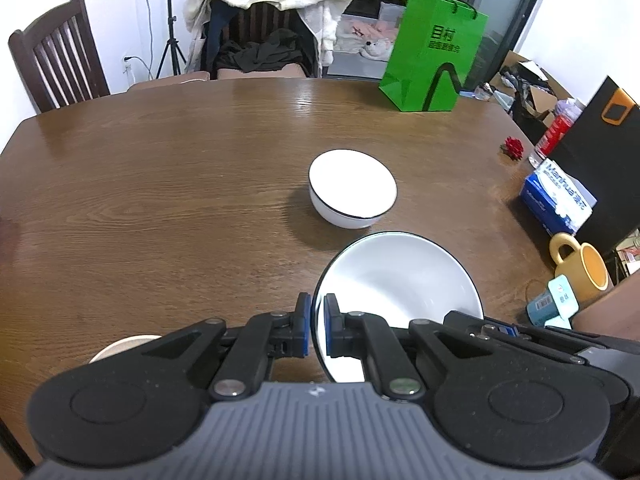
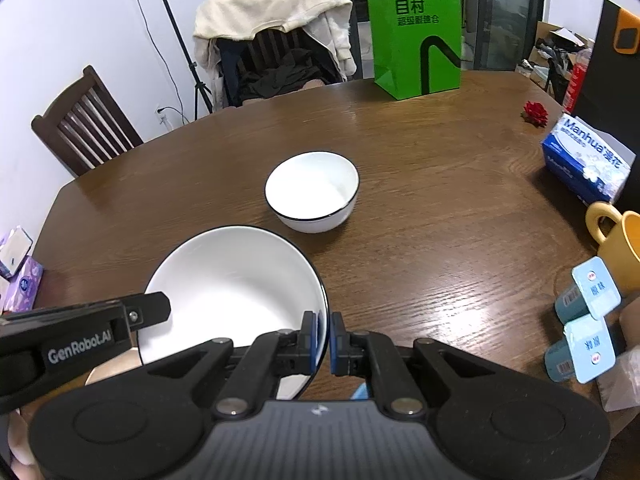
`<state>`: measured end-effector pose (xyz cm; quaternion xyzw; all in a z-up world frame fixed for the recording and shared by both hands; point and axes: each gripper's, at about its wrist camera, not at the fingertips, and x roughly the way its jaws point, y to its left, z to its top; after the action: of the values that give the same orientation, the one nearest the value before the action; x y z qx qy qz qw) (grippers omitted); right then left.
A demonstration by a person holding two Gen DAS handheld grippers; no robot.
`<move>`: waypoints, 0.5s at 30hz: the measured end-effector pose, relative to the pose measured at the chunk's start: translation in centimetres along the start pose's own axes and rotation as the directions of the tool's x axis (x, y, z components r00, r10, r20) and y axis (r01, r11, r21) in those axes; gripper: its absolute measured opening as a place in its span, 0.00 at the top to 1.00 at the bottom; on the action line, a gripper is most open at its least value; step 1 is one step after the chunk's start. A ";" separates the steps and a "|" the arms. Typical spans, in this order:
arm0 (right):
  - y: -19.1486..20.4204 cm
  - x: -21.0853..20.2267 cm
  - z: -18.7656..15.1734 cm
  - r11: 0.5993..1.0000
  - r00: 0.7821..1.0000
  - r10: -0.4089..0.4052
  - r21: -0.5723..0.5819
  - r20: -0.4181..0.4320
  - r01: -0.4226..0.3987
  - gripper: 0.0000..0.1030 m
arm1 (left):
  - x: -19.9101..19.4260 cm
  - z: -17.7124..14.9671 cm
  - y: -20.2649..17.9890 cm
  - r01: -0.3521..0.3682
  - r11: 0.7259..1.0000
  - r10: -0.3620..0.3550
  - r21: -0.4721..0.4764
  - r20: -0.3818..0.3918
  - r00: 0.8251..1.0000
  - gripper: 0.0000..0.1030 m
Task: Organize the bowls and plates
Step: 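Carry the white bowl with both tools over the blue bowl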
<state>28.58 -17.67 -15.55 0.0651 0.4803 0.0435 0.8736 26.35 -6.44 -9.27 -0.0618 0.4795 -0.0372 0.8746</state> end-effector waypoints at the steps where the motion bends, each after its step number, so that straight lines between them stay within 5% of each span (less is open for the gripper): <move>1: -0.2 -0.1 -0.1 1.000 1.000 -0.002 0.004 0.002 0.002 0.94 | -0.1 -0.1 -0.3 0.002 1.000 -0.002 0.004 0.000 1.000 0.93; 15: -4.4 -1.9 -1.8 0.998 0.999 -0.026 0.054 0.019 0.025 0.94 | -0.4 -1.2 -4.1 0.028 0.998 -0.028 0.057 -0.002 1.000 0.93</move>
<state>26.14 -22.17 -15.61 0.0828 0.4736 0.0188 0.8767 25.11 -10.51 -9.02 -0.0434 0.4780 -0.0630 0.8750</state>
